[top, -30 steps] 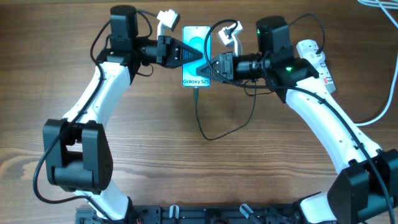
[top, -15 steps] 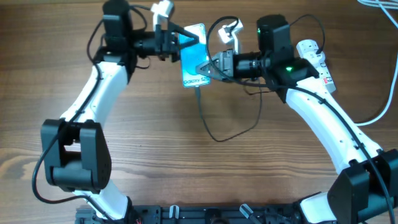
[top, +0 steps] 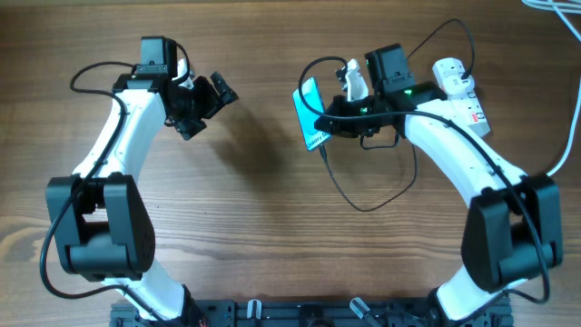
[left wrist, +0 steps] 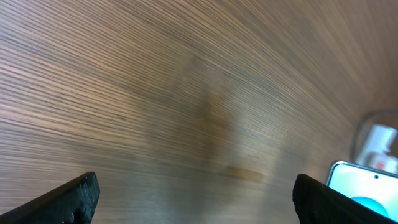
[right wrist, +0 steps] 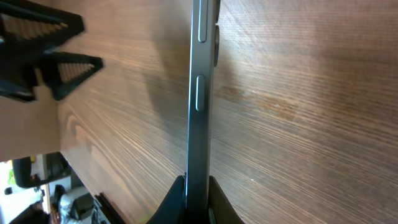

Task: Plug charger to phone and switch on socket

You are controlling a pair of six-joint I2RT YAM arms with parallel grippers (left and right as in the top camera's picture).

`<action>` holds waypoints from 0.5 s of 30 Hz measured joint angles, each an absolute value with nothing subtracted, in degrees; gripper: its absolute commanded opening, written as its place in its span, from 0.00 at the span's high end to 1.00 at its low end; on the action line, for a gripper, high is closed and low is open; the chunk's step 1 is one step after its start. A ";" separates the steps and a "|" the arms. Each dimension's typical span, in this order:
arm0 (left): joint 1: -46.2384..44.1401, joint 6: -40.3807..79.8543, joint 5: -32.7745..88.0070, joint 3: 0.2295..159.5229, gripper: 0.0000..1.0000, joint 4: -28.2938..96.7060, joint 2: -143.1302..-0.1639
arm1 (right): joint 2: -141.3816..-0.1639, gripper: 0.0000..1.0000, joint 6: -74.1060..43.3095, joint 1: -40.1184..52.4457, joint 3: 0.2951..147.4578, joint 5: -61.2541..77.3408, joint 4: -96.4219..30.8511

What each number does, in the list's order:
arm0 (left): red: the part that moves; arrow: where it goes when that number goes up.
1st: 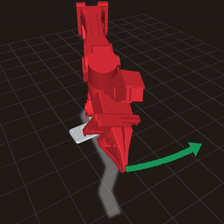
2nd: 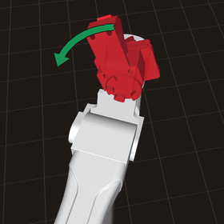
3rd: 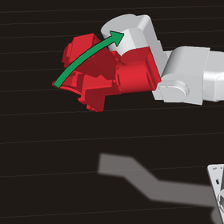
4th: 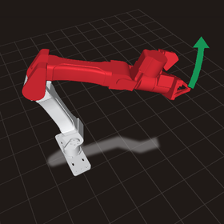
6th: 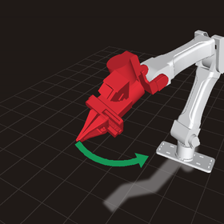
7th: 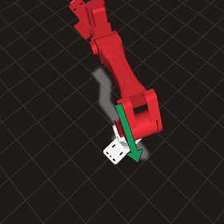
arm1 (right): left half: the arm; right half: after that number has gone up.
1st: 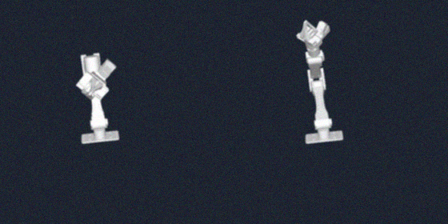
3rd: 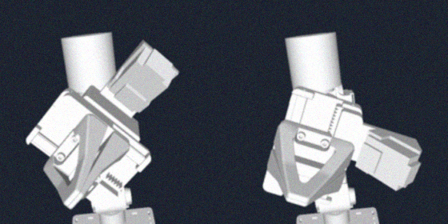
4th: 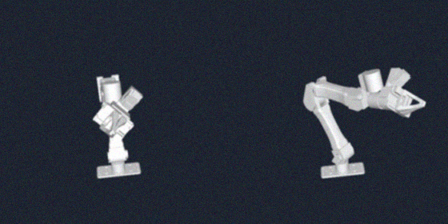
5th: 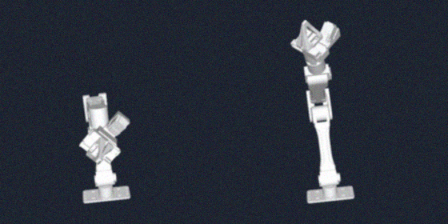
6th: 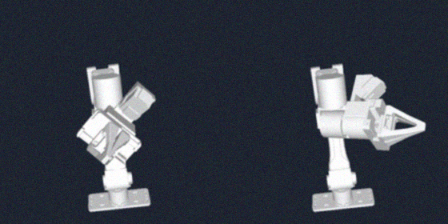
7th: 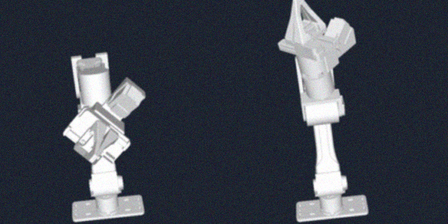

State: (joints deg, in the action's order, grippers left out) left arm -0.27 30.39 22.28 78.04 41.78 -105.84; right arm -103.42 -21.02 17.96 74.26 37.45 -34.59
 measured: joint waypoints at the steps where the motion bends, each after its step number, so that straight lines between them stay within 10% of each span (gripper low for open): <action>1: -0.27 30.22 21.02 78.04 0.00 41.85 -105.84 | -104.36 0.96 -20.82 17.96 74.26 37.45 -34.24; 15: -0.27 29.78 18.20 78.04 0.00 41.82 -105.84 | -115.79 0.96 -19.57 18.33 73.97 38.59 -30.15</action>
State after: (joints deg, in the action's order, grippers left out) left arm -0.27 29.78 18.20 78.04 41.82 -105.84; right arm -115.79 -19.57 18.33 73.97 38.59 -30.15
